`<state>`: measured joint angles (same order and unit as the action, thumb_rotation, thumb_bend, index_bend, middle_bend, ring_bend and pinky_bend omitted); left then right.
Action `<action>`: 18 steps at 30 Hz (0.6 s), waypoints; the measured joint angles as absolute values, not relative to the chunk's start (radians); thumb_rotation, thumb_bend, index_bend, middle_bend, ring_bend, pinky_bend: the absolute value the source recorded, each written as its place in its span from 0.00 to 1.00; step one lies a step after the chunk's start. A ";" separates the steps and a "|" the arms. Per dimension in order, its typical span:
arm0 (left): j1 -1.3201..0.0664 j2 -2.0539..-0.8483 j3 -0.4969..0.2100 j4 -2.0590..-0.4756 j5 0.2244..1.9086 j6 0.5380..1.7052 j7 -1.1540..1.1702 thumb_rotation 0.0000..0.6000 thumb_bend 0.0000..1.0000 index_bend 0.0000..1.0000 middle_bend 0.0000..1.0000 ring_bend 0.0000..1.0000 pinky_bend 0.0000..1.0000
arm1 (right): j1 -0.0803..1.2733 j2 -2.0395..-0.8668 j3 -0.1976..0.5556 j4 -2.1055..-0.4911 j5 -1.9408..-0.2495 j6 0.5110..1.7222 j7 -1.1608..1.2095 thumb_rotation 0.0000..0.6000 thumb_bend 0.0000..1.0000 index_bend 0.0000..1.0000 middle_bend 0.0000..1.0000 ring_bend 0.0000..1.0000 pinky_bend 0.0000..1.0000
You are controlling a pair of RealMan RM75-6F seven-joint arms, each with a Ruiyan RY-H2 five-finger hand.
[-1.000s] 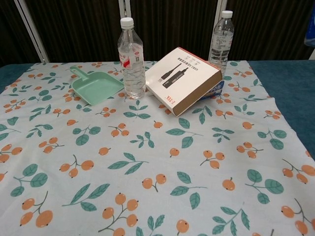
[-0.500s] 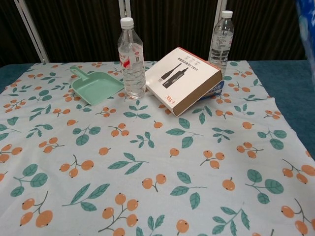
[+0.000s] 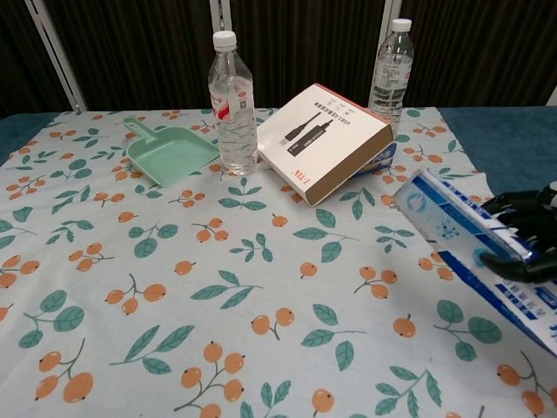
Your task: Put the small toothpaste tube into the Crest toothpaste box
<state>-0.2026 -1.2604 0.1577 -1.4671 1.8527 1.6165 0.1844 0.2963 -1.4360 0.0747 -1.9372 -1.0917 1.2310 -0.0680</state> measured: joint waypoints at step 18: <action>-0.195 -1.257 0.137 -1.471 1.850 1.597 0.175 1.00 0.04 0.25 0.23 0.22 0.30 | 0.400 -1.709 0.128 -1.808 -0.972 1.192 -0.306 1.00 0.45 0.02 0.20 0.10 0.20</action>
<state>-0.1947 -1.2574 0.1369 -1.4706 1.8504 1.5973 0.1748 0.4001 -1.7091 0.1277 -1.8078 -0.9718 1.1916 -0.3060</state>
